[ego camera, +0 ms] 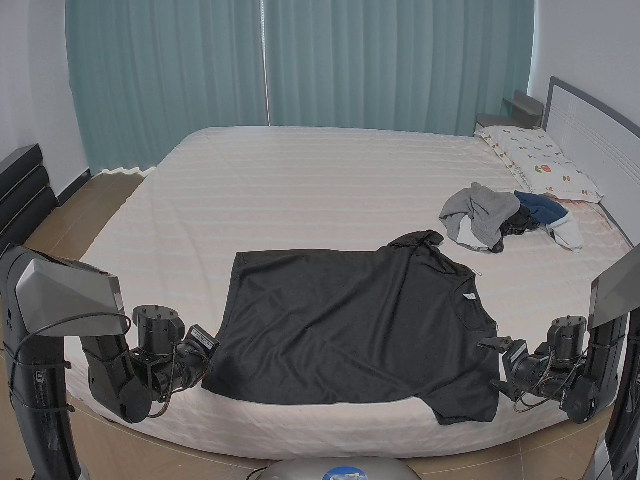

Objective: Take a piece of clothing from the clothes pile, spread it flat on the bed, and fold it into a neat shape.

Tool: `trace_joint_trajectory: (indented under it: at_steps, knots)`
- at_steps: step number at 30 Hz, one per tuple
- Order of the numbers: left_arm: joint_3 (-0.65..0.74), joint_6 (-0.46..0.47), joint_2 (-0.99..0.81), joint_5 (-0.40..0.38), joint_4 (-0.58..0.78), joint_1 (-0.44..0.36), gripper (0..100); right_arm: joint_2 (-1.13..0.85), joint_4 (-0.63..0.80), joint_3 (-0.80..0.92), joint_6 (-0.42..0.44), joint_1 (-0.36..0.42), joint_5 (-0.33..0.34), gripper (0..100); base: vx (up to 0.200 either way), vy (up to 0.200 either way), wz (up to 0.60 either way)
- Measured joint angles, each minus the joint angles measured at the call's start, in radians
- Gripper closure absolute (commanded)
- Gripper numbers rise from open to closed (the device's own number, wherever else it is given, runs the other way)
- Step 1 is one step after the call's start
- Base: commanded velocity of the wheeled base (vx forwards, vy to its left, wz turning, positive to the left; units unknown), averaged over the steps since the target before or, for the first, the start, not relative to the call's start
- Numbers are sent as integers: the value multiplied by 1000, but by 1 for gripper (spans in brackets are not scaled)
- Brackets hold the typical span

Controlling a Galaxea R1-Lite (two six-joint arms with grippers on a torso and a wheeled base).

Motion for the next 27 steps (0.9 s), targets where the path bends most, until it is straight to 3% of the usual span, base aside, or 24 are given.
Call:
trace_joint_trajectory:
  at_steps: [16, 17, 27]
  knots:
    - [0, 3, 0, 0, 1, -3, 100, 4, 0, 4, -2, 4, 7, 0, 0, 0, 0]
    - [0, 4, 0, -2, 1, -3, 0, 4, 0, 4, -3, 4, 7, 0, 0, 0, 0]
    - [13, 21, 0, -7, -1, -10, 0, 8, 0, 4, -11, 6, 7, 0, 0, 0, 0]
